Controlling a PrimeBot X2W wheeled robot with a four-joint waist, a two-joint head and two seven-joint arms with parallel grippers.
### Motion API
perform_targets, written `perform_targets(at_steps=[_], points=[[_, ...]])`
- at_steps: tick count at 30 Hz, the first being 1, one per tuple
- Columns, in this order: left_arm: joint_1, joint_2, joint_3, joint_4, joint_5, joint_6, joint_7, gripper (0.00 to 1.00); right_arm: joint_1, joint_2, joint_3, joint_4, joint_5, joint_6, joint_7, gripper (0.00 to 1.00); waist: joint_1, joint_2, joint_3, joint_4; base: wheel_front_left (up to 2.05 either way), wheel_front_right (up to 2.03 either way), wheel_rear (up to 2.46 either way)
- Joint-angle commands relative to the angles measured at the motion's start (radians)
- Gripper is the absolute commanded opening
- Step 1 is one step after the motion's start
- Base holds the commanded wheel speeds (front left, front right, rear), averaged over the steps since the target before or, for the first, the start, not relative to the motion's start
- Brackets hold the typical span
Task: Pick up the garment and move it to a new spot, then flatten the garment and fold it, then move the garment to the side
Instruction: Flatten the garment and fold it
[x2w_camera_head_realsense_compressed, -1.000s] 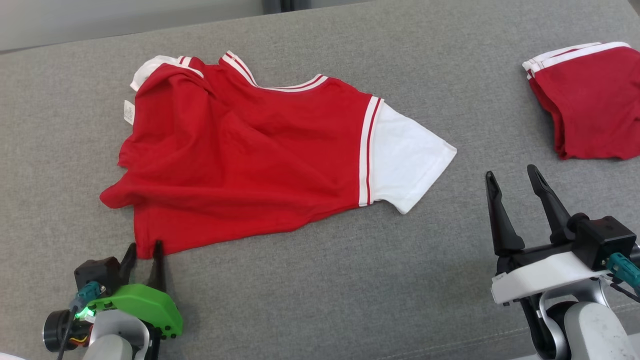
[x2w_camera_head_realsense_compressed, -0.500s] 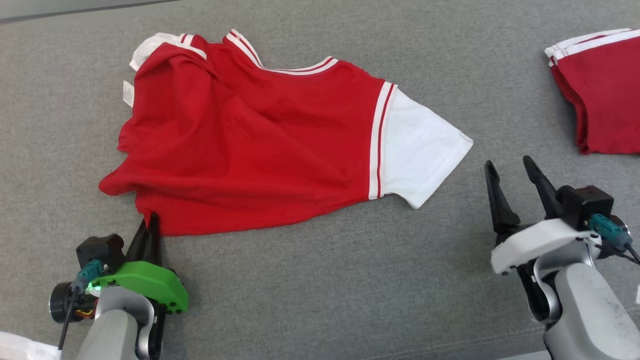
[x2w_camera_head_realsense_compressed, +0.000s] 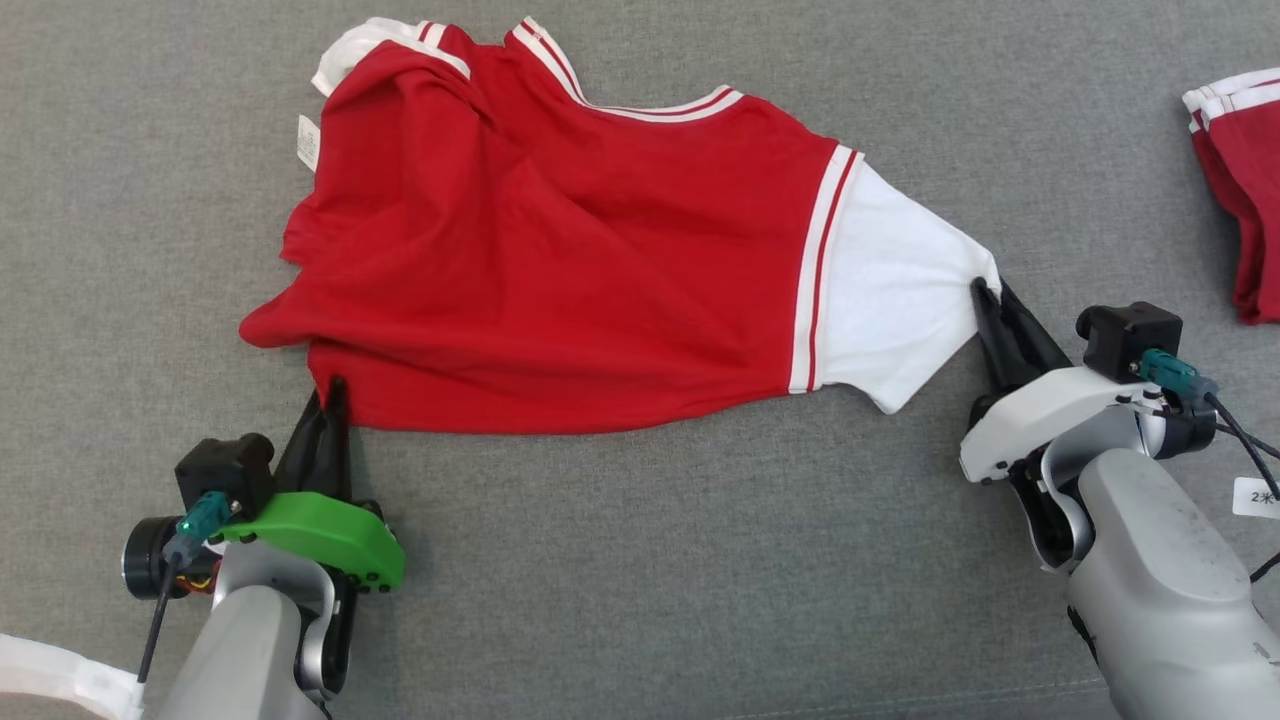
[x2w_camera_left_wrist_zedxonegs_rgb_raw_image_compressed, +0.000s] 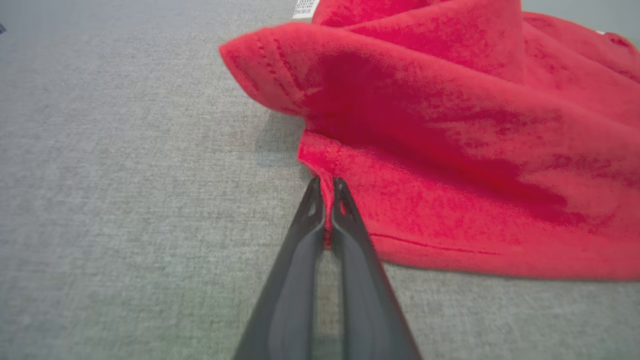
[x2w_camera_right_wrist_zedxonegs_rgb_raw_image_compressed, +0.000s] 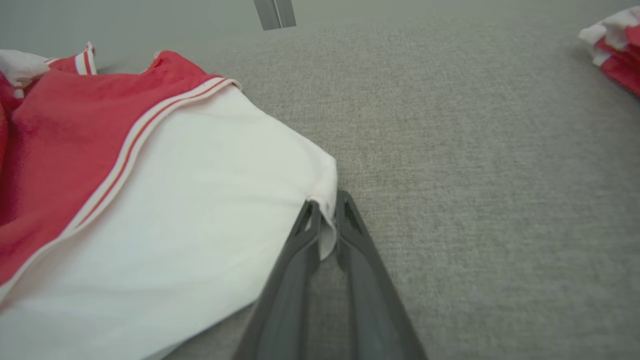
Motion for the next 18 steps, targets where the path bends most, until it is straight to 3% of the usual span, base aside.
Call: perform_targets(at_steps=[1,5,13,18], points=[[0.012,0.020,0.007,-0.028,0.004,0.013,-0.006,0.00,0.006,-0.012,-0.002,-0.007,0.010,-0.002,-0.008,0.00,0.0000,-0.0001,-0.019,-0.001,0.00,0.00,0.00],[0.039,0.044,0.021,-0.179,0.008,0.040,0.016,0.00,0.023,-0.040,-0.036,-0.130,0.019,-0.002,-0.017,0.00,0.0000,-0.0001,-0.055,-0.010,0.00,0.00,0.00],[0.070,0.131,0.067,-0.649,0.071,0.139,0.121,0.00,0.084,-0.066,-0.167,-0.516,-0.061,-0.001,-0.015,0.00,0.0000,-0.0001,-0.137,-0.037,0.00,0.00,0.00],[-0.006,0.176,0.107,-0.861,0.110,0.173,0.171,0.00,0.052,-0.088,-0.259,-0.798,-0.128,-0.002,0.063,0.00,0.0000,-0.0001,-0.173,-0.053,0.00,0.00,0.00]])
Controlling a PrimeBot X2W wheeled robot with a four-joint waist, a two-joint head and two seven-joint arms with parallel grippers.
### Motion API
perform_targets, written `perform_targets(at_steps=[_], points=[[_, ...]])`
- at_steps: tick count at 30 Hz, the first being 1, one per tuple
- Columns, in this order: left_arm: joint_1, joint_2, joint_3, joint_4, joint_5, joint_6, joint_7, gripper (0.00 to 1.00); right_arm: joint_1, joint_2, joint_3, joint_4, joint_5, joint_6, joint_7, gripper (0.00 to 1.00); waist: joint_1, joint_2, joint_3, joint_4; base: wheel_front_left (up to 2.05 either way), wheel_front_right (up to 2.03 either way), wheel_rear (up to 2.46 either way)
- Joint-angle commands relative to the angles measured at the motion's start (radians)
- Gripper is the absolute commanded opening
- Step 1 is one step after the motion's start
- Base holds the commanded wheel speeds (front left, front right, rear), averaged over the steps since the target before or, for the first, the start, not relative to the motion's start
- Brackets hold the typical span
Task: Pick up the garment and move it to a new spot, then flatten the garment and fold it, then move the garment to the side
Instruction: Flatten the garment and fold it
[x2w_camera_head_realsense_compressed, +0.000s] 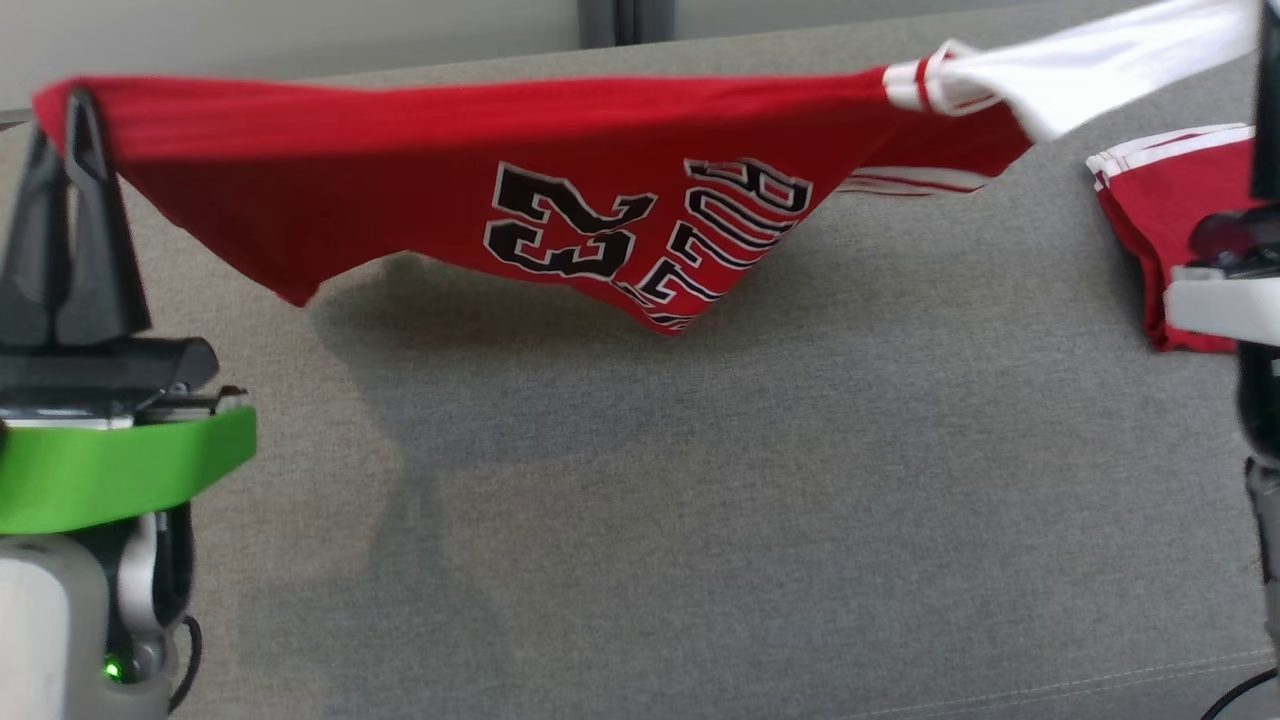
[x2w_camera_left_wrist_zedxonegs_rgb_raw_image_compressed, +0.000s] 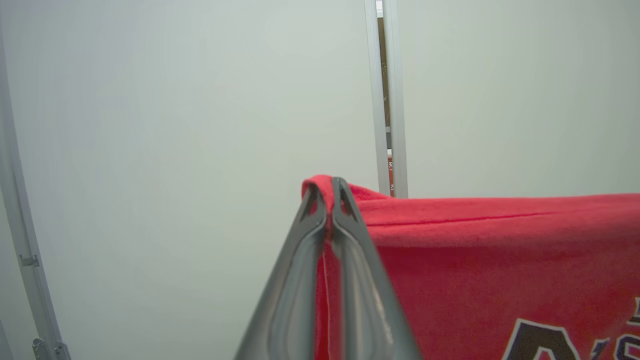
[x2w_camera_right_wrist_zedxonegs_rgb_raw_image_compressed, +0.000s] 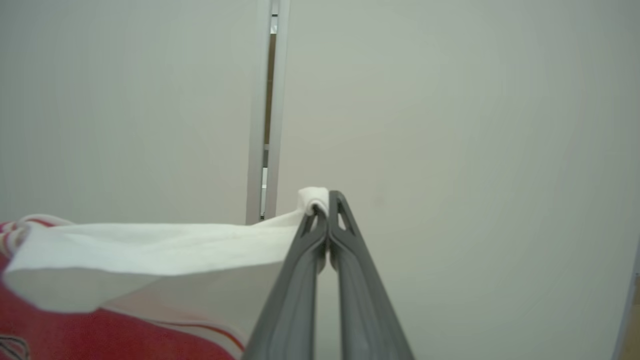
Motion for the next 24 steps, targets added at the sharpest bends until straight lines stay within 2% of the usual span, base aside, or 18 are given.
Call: perform_targets(at_steps=[1,4,9,14,17,24], points=[[-0.035,0.017,0.014,-0.034,0.016,0.011,0.008,0.00,-0.025,-0.015,-0.029,-0.063,-0.018,-0.002,0.026,0.00,0.0000,-0.0001,-0.029,-0.018,0.00,0.00,0.00],[-0.110,0.036,0.032,-0.115,0.027,0.019,0.037,0.00,-0.064,-0.034,-0.077,-0.200,-0.058,-0.002,0.108,0.00,0.0000,-0.0001,-0.038,-0.026,0.00,0.00,0.00],[-0.211,0.052,0.029,-0.151,0.025,0.009,0.083,0.00,-0.137,-0.075,-0.108,-0.251,-0.043,-0.002,0.193,0.00,0.0000,-0.0001,-0.049,-0.032,0.00,0.00,0.00],[-0.273,0.036,-0.006,-0.072,-0.007,-0.016,0.107,0.00,-0.192,-0.103,-0.078,-0.174,-0.003,-0.002,0.230,0.00,0.0000,-0.0001,-0.030,-0.038,0.00,0.00,0.00],[-0.325,0.019,-0.013,0.027,-0.041,-0.031,0.098,0.00,-0.242,-0.113,-0.046,-0.097,0.025,-0.002,0.225,0.00,0.0000,-0.0001,-0.001,-0.039,0.00,0.00,0.00],[-0.584,-0.026,-0.019,0.417,-0.098,-0.103,-0.002,0.00,-0.505,-0.117,0.041,0.175,0.072,-0.002,0.178,0.00,0.0000,-0.0001,0.067,-0.037,0.00,0.00,0.00]])
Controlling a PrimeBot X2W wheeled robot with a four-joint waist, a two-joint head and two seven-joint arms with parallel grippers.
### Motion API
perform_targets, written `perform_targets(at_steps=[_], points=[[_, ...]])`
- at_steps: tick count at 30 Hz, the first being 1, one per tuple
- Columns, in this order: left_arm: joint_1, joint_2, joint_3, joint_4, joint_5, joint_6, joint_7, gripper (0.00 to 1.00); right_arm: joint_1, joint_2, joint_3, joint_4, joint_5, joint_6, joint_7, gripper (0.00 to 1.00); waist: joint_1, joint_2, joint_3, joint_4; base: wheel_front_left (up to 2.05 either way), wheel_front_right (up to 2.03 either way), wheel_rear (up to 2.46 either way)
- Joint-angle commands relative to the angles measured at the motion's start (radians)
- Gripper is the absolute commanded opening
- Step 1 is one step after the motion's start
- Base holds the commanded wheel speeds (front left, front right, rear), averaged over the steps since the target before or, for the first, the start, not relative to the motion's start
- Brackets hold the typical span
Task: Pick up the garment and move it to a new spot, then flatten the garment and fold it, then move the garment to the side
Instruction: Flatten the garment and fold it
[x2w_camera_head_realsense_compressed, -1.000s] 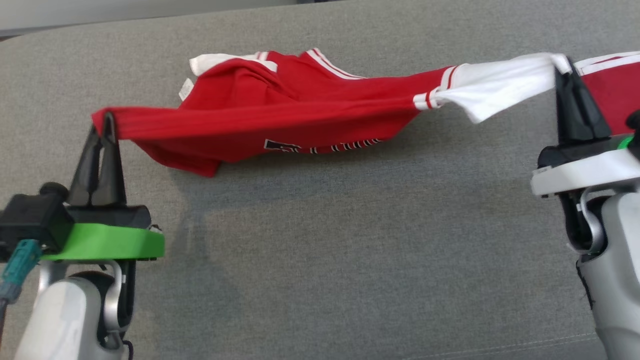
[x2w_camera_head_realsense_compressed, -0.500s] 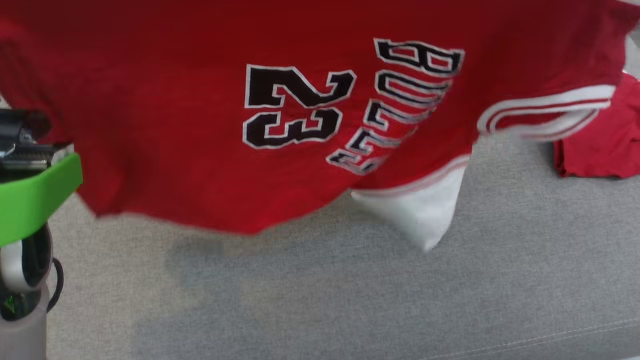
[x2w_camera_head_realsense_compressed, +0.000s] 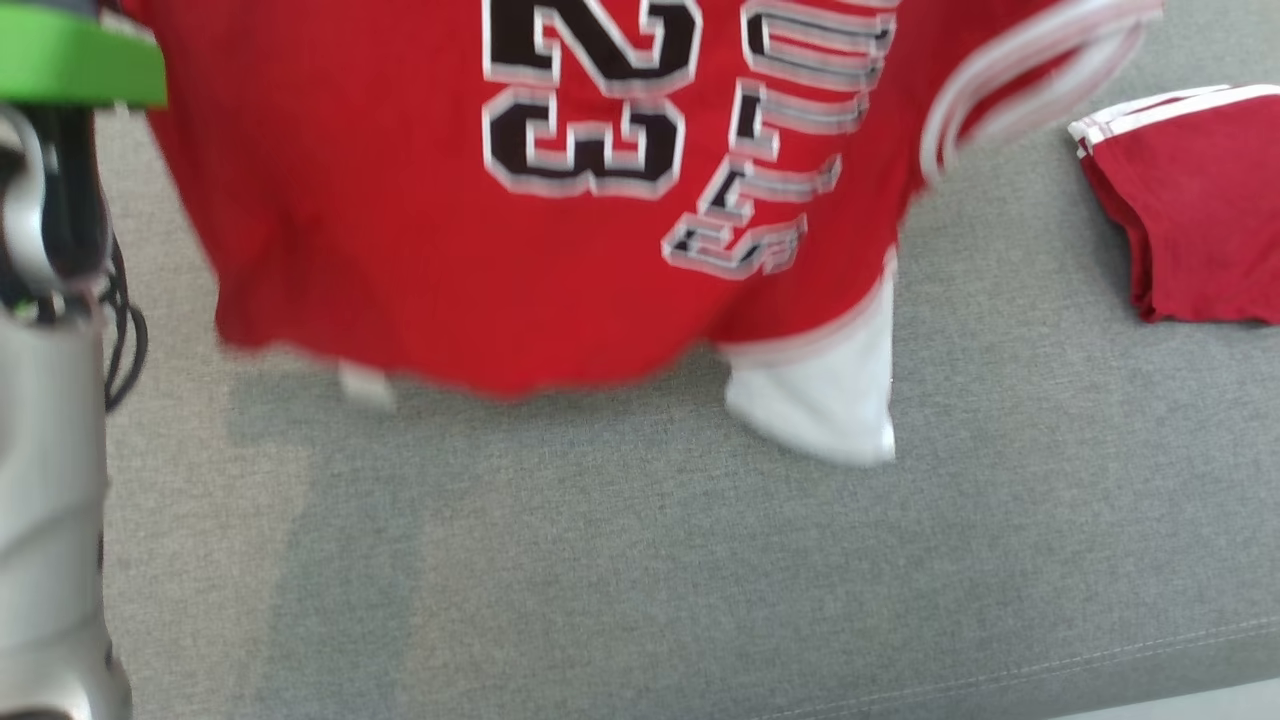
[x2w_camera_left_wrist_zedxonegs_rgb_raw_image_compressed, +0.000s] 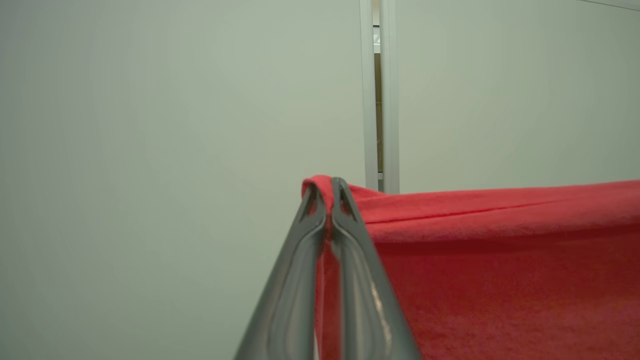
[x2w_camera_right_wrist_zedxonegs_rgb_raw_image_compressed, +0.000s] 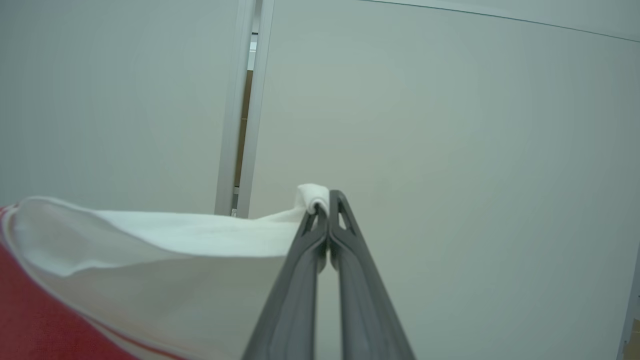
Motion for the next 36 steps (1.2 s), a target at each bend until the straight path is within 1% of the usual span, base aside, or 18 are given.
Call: perform_targets(at_steps=[1,4,7,12,14,17,20,23,27,30,33,36], points=[[-0.065,-0.004,-0.001,0.065,-0.007,-0.018,-0.025,0.00,-0.073,0.002,0.012,0.049,0.007,-0.002,-0.020,0.00,0.0000,-0.0001,0.031,-0.003,0.00,0.00,0.00],[-0.176,0.002,-0.007,0.220,-0.002,-0.052,-0.072,0.00,-0.198,0.028,0.050,0.180,0.023,-0.002,-0.048,0.00,0.0000,-0.0001,0.037,-0.011,0.00,0.00,0.00],[-0.274,0.008,-0.006,0.377,0.006,-0.067,-0.114,0.00,-0.310,0.051,0.081,0.323,0.031,-0.002,-0.077,0.00,0.0000,-0.0001,0.043,-0.018,0.00,0.00,0.00],[-0.347,0.000,-0.032,0.635,0.021,-0.087,-0.138,0.00,-0.374,0.107,0.159,0.546,0.045,-0.002,-0.112,0.00,0.0000,-0.0001,0.054,-0.025,0.00,0.00,0.00],[-0.333,-0.012,-0.042,0.731,0.025,-0.084,-0.155,0.00,-0.353,0.130,0.204,0.628,0.053,-0.002,-0.127,0.00,0.0000,-0.0001,0.061,-0.027,0.00,0.00,0.00],[-0.278,-0.026,-0.043,0.883,0.010,-0.097,-0.172,0.00,-0.291,0.173,0.275,0.739,0.084,-0.002,-0.154,0.00,0.0000,-0.0001,0.076,-0.032,0.00,0.00,0.00],[-0.214,-0.041,-0.029,0.993,-0.015,-0.101,-0.193,0.00,-0.217,0.207,0.334,0.826,0.122,-0.002,-0.183,0.00,0.0000,-0.0001,0.087,-0.036,0.00,0.00,0.00],[-0.140,-0.073,-0.008,1.072,-0.043,-0.110,-0.210,0.00,-0.125,0.225,0.381,0.893,0.178,-0.002,-0.212,0.00,0.0000,-0.0001,0.098,-0.026,0.00,0.00,0.00],[-0.035,-0.105,0.013,1.112,-0.066,-0.124,-0.222,0.00,0.011,0.225,0.400,0.919,0.263,-0.002,-0.246,0.00,0.0000,-0.0001,0.095,-0.010,0.00,0.00,0.00],[0.068,-0.118,0.053,1.074,-0.084,-0.111,-0.221,0.00,0.126,0.218,0.401,0.889,0.312,-0.002,-0.257,0.00,0.0000,-0.0001,0.078,-0.007,0.00,0.00,0.00],[0.174,-0.122,0.087,1.005,-0.084,-0.109,-0.222,0.00,0.235,0.191,0.366,0.802,0.324,-0.002,-0.258,0.00,0.0000,-0.0001,0.050,-0.007,0.00,0.00,0.00],[0.302,-0.126,0.120,0.914,-0.064,-0.094,-0.221,0.00,0.372,0.174,0.311,0.687,0.306,-0.002,-0.257,0.00,0.0000,-0.0001,0.013,-0.007,0.00,0.00,0.00]])
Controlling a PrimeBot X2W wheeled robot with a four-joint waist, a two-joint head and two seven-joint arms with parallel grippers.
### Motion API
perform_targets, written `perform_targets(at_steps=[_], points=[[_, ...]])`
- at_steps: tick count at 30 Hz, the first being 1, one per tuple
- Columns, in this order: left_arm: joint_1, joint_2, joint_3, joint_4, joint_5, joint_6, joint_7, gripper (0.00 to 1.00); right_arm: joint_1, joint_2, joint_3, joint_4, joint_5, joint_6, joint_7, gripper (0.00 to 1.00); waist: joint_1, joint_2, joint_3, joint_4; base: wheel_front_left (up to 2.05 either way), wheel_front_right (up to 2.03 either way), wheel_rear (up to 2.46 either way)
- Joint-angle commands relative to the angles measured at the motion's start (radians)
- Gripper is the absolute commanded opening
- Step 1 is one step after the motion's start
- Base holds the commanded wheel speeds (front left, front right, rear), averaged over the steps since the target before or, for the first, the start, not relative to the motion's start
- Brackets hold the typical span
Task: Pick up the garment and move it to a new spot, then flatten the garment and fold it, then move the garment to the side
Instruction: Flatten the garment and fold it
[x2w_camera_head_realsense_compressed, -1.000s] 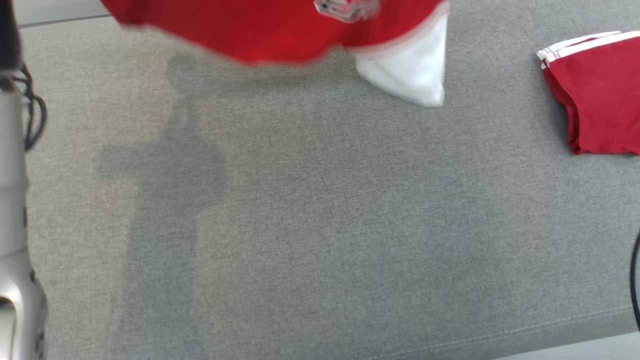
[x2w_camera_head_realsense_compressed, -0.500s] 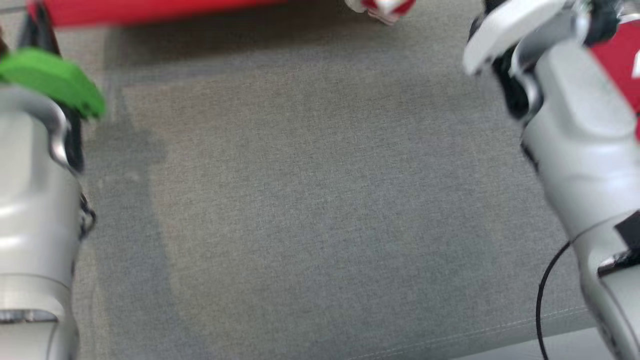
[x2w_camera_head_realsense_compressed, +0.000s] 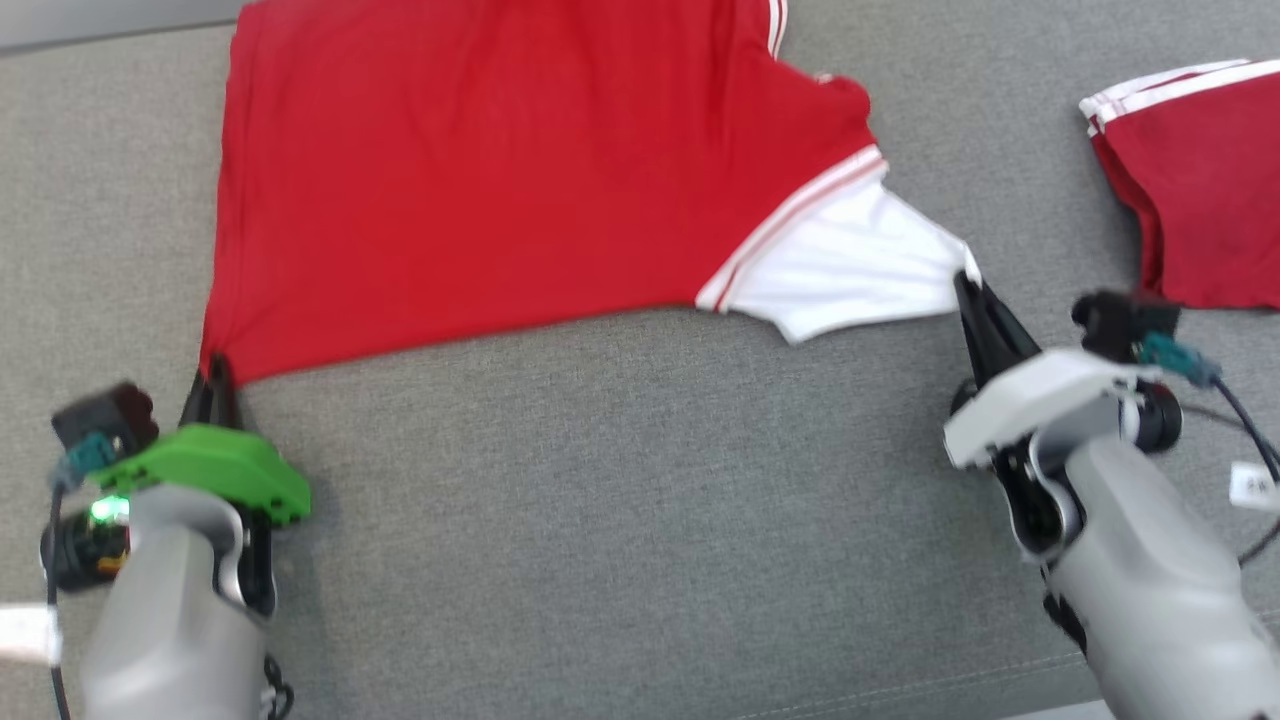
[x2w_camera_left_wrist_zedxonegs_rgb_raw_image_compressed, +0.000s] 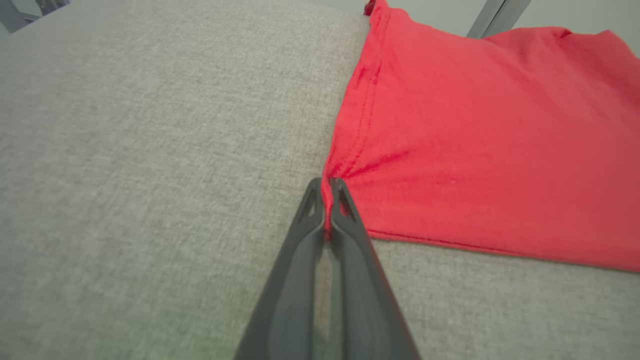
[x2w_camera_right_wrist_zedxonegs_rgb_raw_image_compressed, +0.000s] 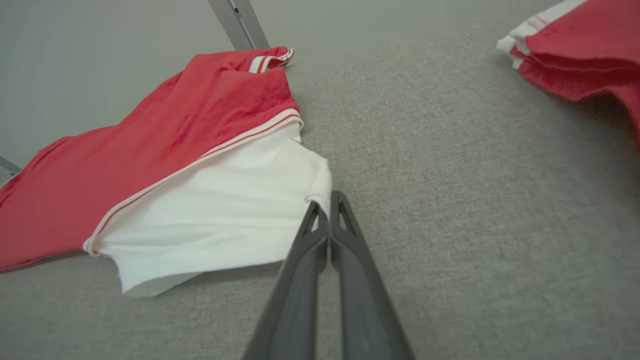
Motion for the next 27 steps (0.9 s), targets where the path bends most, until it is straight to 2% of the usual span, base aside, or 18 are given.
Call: perform_targets(at_steps=[1,9,13,16,20,22,27], points=[[0.070,0.009,0.023,-0.033,0.006,0.018,-0.002,0.00,0.067,-0.017,-0.032,-0.043,-0.016,-0.003,-0.004,0.00,0.0000,0.0000,-0.045,-0.003,0.00,0.00,0.00],[0.394,-0.026,0.066,-0.347,0.058,0.065,-0.002,0.00,0.420,-0.005,-0.174,-0.379,-0.123,-0.003,-0.002,0.00,0.0000,0.0000,-0.131,-0.007,0.00,0.00,0.00],[0.535,-0.044,0.053,-0.549,0.068,0.110,0.042,0.00,0.585,0.038,-0.262,-0.564,-0.182,-0.003,0.075,0.00,0.0000,0.0000,-0.152,-0.001,0.00,0.00,0.00],[0.647,-0.051,0.041,-0.740,0.079,0.155,0.124,0.00,0.698,0.082,-0.322,-0.723,-0.230,-0.003,0.162,0.00,0.0000,0.0000,-0.158,0.003,0.00,0.00,0.00],[0.741,-0.047,0.022,-0.941,0.091,0.192,0.235,0.00,0.782,0.121,-0.366,-0.881,-0.269,-0.002,0.259,0.00,0.0000,0.0000,-0.157,0.007,0.00,0.00,0.00],[0.766,-0.037,0.010,-0.995,0.095,0.198,0.287,0.00,0.796,0.130,-0.369,-0.924,-0.281,-0.002,0.298,0.00,0.0000,0.0000,-0.156,0.008,0.00,0.00,0.00],[0.752,-0.005,-0.014,-1.025,0.087,0.187,0.408,0.00,0.747,0.138,-0.357,-0.936,-0.290,-0.002,0.364,0.00,0.0000,0.0000,-0.142,0.012,0.00,0.00,0.00]])
